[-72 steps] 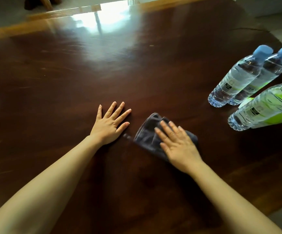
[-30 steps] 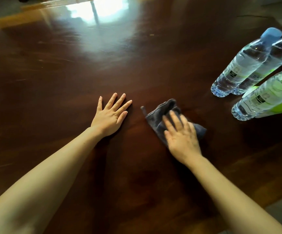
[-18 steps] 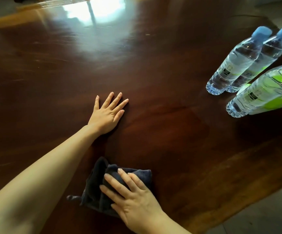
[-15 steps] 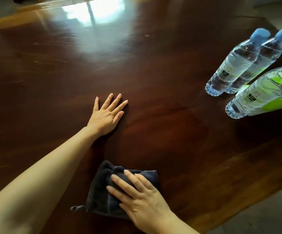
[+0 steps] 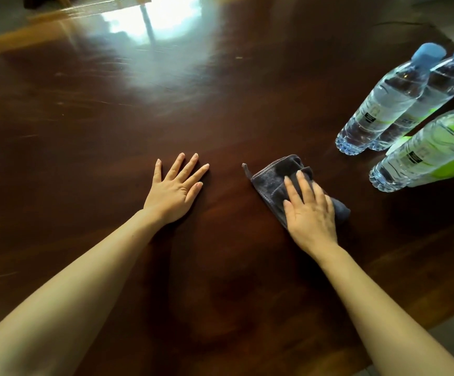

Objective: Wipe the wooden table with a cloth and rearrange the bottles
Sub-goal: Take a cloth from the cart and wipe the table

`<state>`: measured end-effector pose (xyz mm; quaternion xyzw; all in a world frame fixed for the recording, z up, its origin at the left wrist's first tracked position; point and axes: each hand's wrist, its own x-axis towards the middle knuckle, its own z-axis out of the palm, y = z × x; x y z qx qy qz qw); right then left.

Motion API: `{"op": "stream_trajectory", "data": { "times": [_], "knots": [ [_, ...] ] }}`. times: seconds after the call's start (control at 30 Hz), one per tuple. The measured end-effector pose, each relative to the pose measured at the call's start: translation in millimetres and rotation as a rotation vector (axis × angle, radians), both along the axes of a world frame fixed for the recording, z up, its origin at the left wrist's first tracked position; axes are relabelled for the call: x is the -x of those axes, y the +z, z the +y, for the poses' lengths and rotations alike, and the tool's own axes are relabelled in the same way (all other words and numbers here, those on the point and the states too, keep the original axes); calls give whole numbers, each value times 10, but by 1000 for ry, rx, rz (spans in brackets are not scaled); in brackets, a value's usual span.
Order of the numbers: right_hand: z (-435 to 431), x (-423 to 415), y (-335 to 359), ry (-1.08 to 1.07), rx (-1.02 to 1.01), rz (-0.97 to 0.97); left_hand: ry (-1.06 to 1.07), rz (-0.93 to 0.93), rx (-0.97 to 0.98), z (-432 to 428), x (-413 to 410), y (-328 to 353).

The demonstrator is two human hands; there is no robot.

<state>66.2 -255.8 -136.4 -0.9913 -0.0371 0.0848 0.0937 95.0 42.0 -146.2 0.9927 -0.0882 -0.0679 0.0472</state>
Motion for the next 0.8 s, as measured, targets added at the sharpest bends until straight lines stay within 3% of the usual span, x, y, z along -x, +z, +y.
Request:
{"op": "stream_trajectory", "data": {
  "times": [0.23, 0.4, 0.47, 0.53, 0.6, 0.7, 0.8],
  "knots": [
    [954, 1170, 158, 391, -42, 23, -13, -16, -19, 21, -17, -27],
    [940, 1243, 286, 421, -69, 31, -29, 44, -19, 18, -23, 15],
    [884, 1213, 297, 432, -215, 110, -43, 44, 83, -41, 14, 115],
    [821, 1196, 333, 389, -308, 156, -165, 12, 314, -154, 161, 289],
    [750, 1181, 386, 330, -196, 90, -370, 33, 472, -264, 428, 476],
    [682, 1120, 460, 269, -74, 37, -594, 117, 370, -393, 851, 587],
    [641, 1081, 427, 291, -140, 59, -582, 161, 218, -438, 1022, 526]
  ]
}}
